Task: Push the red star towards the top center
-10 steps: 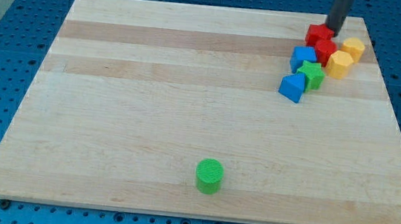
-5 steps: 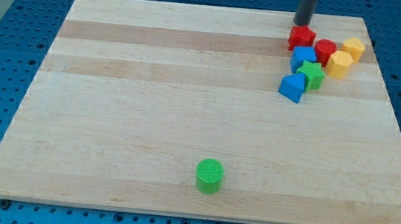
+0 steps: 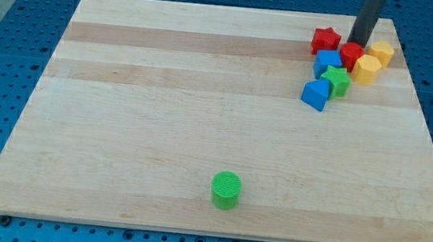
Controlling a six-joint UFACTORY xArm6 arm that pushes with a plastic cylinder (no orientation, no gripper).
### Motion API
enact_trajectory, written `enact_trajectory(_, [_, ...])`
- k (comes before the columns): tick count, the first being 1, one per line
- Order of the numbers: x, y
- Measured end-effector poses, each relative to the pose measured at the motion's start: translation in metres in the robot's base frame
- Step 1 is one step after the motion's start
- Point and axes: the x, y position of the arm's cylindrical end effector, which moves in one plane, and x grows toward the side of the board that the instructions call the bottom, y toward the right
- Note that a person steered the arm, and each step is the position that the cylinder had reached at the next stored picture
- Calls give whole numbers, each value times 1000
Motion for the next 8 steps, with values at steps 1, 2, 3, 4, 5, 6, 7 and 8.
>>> enact_trajectory(1, [0, -11])
enact_trajectory(2, [0, -33])
enact_trajectory(3, [0, -54])
enact_trajectory(4, [0, -72])
enact_trajectory(5, [0, -90])
enact_trajectory(6, [0, -108])
enact_trajectory(7, [0, -130])
enact_trajectory(8, [0, -150])
